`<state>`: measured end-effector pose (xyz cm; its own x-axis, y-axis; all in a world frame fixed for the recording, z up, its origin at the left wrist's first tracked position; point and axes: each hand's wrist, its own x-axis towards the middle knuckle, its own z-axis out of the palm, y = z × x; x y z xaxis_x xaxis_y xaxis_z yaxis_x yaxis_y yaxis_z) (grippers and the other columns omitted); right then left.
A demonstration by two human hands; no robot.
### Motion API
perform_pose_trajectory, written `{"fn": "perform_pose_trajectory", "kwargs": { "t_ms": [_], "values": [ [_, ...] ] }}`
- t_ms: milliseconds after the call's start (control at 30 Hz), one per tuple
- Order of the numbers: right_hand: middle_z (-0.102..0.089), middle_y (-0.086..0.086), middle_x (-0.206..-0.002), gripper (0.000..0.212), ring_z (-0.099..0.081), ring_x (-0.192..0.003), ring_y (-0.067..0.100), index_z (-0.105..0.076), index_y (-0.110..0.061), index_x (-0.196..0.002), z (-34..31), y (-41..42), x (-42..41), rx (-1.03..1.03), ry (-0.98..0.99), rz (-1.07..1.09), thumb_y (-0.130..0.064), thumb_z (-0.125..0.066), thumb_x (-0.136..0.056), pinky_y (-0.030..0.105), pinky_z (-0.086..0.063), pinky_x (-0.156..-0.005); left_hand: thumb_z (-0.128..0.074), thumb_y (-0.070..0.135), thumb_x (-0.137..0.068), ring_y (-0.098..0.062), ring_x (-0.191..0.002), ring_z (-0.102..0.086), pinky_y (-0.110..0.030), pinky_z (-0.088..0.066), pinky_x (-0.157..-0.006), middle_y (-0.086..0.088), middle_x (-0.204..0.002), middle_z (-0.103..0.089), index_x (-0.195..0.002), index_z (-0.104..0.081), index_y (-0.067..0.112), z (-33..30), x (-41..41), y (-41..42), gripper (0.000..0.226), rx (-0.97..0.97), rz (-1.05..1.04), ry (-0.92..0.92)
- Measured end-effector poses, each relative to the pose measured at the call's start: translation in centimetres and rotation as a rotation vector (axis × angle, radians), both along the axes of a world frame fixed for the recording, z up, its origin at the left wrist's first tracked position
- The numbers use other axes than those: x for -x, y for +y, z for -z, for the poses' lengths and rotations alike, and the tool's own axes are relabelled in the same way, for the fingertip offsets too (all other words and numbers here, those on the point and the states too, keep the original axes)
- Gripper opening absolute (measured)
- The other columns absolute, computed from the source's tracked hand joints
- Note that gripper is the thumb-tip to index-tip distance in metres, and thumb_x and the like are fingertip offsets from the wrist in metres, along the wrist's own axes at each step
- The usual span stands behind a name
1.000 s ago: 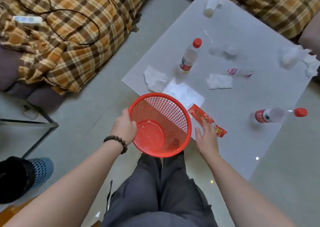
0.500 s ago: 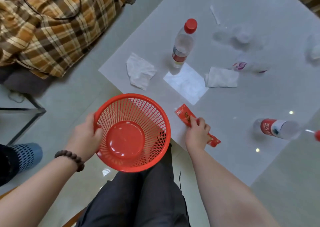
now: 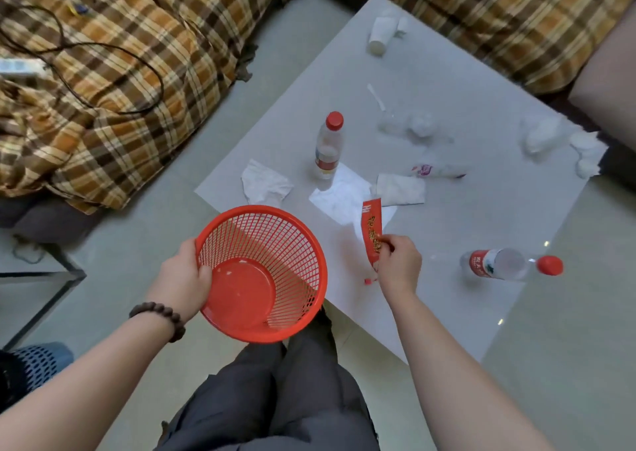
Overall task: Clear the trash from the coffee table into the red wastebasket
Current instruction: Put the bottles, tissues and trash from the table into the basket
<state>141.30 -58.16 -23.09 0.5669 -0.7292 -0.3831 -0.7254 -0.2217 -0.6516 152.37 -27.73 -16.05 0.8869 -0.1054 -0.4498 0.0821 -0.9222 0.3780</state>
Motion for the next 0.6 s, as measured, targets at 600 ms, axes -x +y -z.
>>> {"fn": "perform_pose_trajectory", "kwargs": {
  "t_ms": [600],
  "values": [
    [-0.065,0.004,-0.100,0.023,-0.063,-0.075,0.012,-0.069,-0.019,-0.107,-11.2,6.5,0.2,0.085,-0.096,-0.174,-0.020,-0.053,-0.092,0.021,-0.046,-0.067,-0.046,0.011,-0.085,-0.028,-0.065,-0.049,-0.033,-0.040,-0.061,-0.004,-0.077,-0.055,-0.110,-0.045,0.012,-6.2,2.1,-10.8,0.026,0.317,0.266,-0.156]
  ]
}}
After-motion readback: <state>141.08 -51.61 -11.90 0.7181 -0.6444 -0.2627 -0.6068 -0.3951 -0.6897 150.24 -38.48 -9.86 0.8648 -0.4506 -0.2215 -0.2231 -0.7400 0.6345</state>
